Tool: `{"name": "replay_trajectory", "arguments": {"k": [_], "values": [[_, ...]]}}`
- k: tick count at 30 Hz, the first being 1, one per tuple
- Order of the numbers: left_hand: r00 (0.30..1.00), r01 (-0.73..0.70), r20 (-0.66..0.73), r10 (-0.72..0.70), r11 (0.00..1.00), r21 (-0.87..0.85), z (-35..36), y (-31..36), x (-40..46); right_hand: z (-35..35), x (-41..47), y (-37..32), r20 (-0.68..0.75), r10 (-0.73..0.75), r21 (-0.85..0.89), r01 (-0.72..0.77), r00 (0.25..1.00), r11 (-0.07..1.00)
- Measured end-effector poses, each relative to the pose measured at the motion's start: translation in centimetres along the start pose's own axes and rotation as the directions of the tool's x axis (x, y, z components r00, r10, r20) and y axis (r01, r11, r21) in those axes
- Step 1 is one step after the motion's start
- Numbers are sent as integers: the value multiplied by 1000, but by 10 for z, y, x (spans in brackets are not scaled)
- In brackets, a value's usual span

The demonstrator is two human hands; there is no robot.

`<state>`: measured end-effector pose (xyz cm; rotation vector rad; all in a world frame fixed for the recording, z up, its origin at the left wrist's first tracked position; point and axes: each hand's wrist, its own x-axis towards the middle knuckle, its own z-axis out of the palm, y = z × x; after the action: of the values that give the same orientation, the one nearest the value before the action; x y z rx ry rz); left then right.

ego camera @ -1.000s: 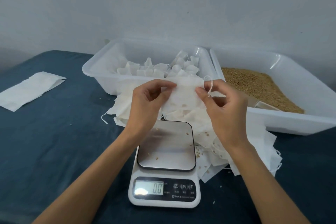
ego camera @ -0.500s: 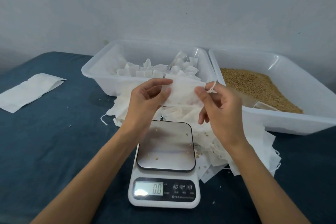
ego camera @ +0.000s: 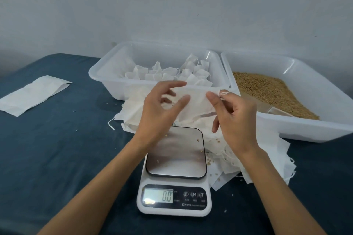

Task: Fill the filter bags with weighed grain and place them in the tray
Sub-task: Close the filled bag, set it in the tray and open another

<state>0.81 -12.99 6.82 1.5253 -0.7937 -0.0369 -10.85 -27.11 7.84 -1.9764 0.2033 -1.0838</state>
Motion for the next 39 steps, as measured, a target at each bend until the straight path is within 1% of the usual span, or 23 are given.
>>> {"name": "replay_trajectory", "arguments": {"k": [1,2,4,5,7,9,11,14,16,17,19,21,23,24,25,26,27,28,29,30,33,36,39], "values": [[995,-77,69,71,993,92,0,2,-2,0,0,1,4,-6,-20,6,1000,1000],[982,-124,162,98,980,158,0,3,-5,-1,0,1,10,-4,-21,4,1000,1000],[945,-151,320,71,960,234,5,5,-10,-1,0,0,46,21,19,-22,999,1000],[934,-166,350,68,952,258,8,4,-13,-2,0,0,74,27,39,-30,997,999],[931,-193,353,92,945,262,11,5,-15,-5,-1,-3,114,6,39,-10,994,999],[933,-164,349,83,964,210,10,9,-16,-12,-1,-8,122,-32,-15,34,992,999],[923,-124,380,59,981,149,10,13,-18,-20,0,-15,146,-43,-51,51,988,997],[909,-44,417,12,997,68,16,18,-27,-23,-2,-30,306,3,-60,17,952,998],[907,14,422,-1,1000,-28,17,20,-30,-27,-2,-40,381,-16,-31,30,924,999],[906,47,422,-9,996,-78,17,20,-31,-32,1,-43,380,-35,-2,39,924,999],[906,99,423,-27,984,-148,14,19,-33,-51,14,-44,291,-35,11,33,956,999],[898,150,436,-49,968,-199,8,17,-35,-76,32,-30,150,1,-129,18,989,992],[887,191,457,-65,953,-236,2,14,-38,-109,54,0,56,88,-385,-59,995,921],[882,199,467,-65,949,-245,-1,12,-38,-126,65,17,53,195,-540,-137,979,831],[878,208,475,-66,945,-254,-3,11,-38,-144,74,34,65,351,-690,-212,934,692],[875,222,479,-71,938,-267,-5,11,-37,-158,81,49,81,518,-804,-251,852,539],[875,240,478,-79,928,-286,-6,10,-36,-170,86,62,92,649,-873,-252,755,417],[875,261,476,-90,915,-307,-7,10,-35,-178,88,72,107,735,-908,-235,670,347],[876,276,473,-98,905,-323,-7,9,-34,-182,89,81,128,780,-924,-212,612,318],[880,279,463,-102,901,-332,-6,9,-34,-185,90,88,147,795,-931,-190,589,313],[897,264,429,-103,905,-335,-6,8,-33,-184,92,99,178,774,-938,-133,607,320],[908,252,408,-100,907,-337,-6,9,-32,-184,95,108,163,711,-938,-115,685,326],[911,240,402,-92,911,-336,-5,9,-33,-190,96,118,73,657,-915,-211,751,343]]}}
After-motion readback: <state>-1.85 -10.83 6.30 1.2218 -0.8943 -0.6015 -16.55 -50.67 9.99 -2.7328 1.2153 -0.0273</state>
